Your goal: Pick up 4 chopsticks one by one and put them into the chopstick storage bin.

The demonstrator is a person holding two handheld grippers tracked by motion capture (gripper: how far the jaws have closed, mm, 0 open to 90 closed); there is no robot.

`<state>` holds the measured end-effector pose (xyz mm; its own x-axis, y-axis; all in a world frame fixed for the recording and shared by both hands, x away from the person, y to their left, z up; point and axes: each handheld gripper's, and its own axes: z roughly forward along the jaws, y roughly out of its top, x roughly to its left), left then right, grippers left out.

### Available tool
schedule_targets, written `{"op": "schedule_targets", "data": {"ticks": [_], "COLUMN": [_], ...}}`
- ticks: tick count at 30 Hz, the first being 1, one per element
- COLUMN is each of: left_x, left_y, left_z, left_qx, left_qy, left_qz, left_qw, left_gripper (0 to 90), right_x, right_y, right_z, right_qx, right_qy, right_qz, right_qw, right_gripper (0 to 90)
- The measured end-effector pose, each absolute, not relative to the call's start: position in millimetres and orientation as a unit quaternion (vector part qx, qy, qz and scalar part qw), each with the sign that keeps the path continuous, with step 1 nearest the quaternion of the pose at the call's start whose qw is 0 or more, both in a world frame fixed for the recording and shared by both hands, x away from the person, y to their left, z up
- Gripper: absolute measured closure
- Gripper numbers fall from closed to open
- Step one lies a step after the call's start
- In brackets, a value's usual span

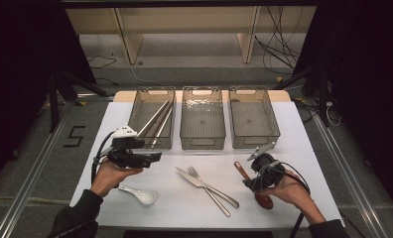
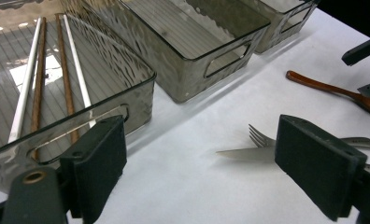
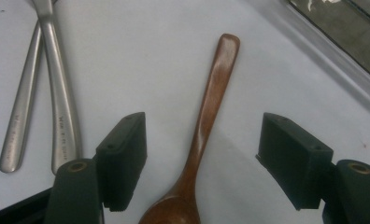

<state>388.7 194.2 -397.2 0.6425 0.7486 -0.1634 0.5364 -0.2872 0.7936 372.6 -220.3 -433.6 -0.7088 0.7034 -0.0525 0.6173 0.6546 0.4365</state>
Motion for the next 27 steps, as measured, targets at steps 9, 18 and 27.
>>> {"op": "schedule_targets", "data": {"ticks": [9,18,27], "left_x": [380,373,365], "left_y": [193,191,188], "left_z": [-398,-404,-403], "left_qx": [0.8,0.807,0.807], "left_qy": [0.391,0.383,0.374], "left_qz": [0.122,0.126,0.123], "left_qw": [0.438,0.432,0.44], "left_gripper": [16.0,15.6,15.5], "right_x": [376,382,387], "right_y": [-223,-222,-219], "right_z": [-437,-441,-444], "right_qx": [0.376,0.377,0.375], "right_qy": [0.902,0.905,0.91], "right_qz": [0.187,0.177,0.161], "right_qw": [0.101,0.089,0.076], "right_gripper": [34.6,35.6,38.7]}}
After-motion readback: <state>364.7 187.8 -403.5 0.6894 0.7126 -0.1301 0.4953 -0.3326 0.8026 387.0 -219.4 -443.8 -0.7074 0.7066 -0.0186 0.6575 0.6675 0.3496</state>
